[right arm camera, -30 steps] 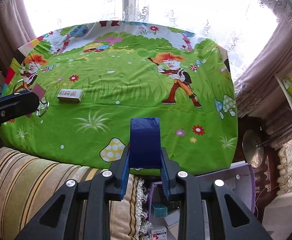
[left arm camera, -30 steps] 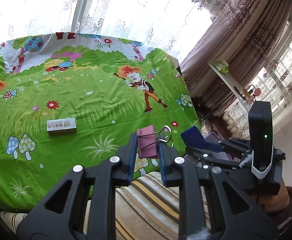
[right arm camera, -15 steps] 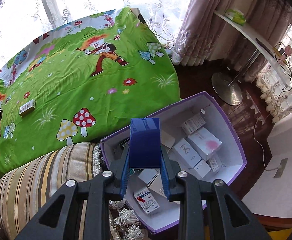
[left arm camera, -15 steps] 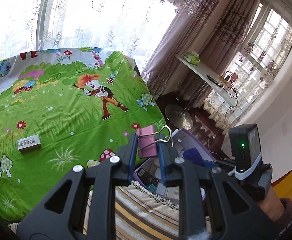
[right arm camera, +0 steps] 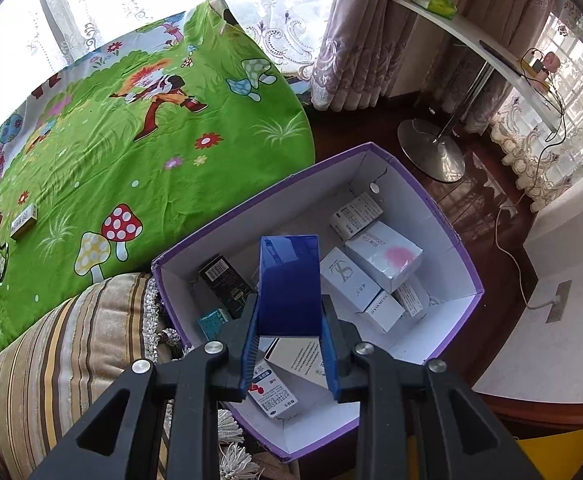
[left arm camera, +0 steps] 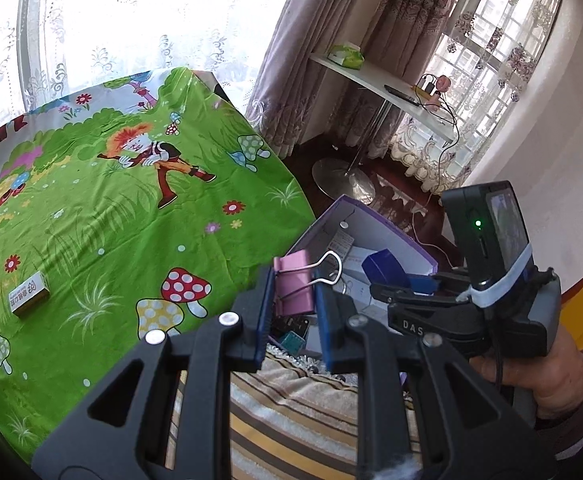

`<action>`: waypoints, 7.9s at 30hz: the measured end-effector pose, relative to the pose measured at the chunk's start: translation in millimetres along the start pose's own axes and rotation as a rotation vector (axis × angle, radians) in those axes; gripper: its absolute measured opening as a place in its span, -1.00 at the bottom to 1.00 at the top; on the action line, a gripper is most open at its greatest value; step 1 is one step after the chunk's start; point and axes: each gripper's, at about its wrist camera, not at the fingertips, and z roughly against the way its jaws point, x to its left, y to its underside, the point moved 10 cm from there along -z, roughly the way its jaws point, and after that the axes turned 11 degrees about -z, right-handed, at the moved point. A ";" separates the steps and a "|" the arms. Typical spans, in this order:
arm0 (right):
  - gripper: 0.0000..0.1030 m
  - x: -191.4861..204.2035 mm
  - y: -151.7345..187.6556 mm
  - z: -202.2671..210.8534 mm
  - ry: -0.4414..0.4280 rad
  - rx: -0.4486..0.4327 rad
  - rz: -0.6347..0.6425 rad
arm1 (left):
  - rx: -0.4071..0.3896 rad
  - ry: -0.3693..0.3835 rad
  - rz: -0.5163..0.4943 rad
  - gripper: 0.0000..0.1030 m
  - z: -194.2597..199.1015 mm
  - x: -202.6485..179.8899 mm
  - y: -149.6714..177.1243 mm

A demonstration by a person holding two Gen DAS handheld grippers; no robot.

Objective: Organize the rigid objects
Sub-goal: 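Carry clip and navy box over the purple box and open both grippers, then move both grippers back to the white dental box on the bed, then grasp the white DING ZHI DENTAL box between both grippers, then carry the white dental box over the purple box and open both grippers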

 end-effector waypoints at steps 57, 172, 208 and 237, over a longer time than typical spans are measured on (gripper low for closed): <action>-0.25 -88.9 -24.5 -0.8 0.125 -0.310 -0.048 | 0.246 0.060 -0.036 0.22 -98.1 -31.0 26.4; -0.58 227.0 14.1 64.8 -0.663 -0.162 0.392 | -0.003 -0.146 0.312 -0.42 62.1 137.7 68.7; -0.58 38.1 -16.8 62.4 -0.503 -0.281 0.110 | 0.110 0.058 0.043 -0.42 -41.9 -16.5 18.3; -0.54 -36.5 -30.1 80.5 -0.310 -0.351 0.028 | 0.077 0.173 -0.038 -0.42 -69.2 -80.3 -23.1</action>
